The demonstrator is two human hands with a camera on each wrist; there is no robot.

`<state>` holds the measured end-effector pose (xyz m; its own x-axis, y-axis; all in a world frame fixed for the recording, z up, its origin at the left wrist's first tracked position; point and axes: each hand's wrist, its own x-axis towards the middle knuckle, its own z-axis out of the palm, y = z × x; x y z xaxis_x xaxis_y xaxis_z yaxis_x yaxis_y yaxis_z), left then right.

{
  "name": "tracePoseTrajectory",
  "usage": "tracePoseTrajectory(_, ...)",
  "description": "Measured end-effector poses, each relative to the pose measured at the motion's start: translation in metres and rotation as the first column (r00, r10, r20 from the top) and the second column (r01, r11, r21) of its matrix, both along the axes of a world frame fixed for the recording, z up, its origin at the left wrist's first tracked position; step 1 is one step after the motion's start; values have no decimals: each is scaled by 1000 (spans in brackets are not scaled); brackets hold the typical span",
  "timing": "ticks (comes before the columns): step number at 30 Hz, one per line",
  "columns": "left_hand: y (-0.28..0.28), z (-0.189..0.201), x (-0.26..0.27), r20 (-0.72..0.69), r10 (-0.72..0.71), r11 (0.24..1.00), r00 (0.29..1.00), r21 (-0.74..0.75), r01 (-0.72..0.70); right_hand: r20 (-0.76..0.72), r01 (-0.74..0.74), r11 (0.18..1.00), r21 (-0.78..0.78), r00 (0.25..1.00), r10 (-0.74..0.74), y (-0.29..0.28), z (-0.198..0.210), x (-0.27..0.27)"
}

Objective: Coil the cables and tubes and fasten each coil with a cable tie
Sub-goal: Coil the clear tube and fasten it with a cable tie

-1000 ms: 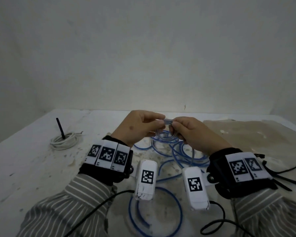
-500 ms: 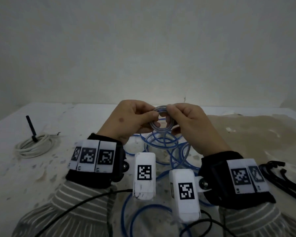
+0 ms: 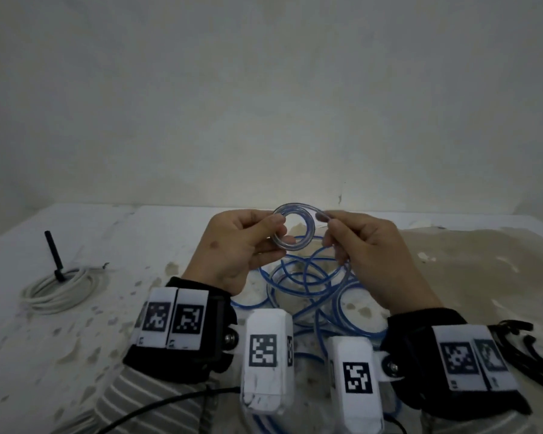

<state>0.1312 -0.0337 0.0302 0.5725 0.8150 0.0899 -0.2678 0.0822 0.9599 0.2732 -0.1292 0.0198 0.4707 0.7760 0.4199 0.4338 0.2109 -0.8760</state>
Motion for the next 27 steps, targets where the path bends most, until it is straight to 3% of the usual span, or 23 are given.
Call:
tracePoseTrajectory(3,-2,2,1,19,10,1000,1000,7,-10,-55,0,999,51,998,3,-3,1,6)
tracePoseTrajectory(7,-5,3,6,93,24,999,995,-48,-20,-232,-113,991,69,964,126,2,-2,0)
tracePoseTrajectory(11,-9,0,8,126,-54,991,990,-111,69,-273,-171,982,84,943,188,6,-4,-8)
tracePoseTrajectory(18,-13,-7,7,-286,-64,974,956,189,122,-374,-209,971,119,896,238,1,4,-5)
tracePoseTrajectory(22,-13,-5,4,-426,-97,938,899,263,226,-341,-214,976,50,914,218,1,2,-2)
tracePoseTrajectory(27,-8,5,-7,-331,-160,934,930,254,251,-106,-244,964,-103,967,234,-2,1,-6)
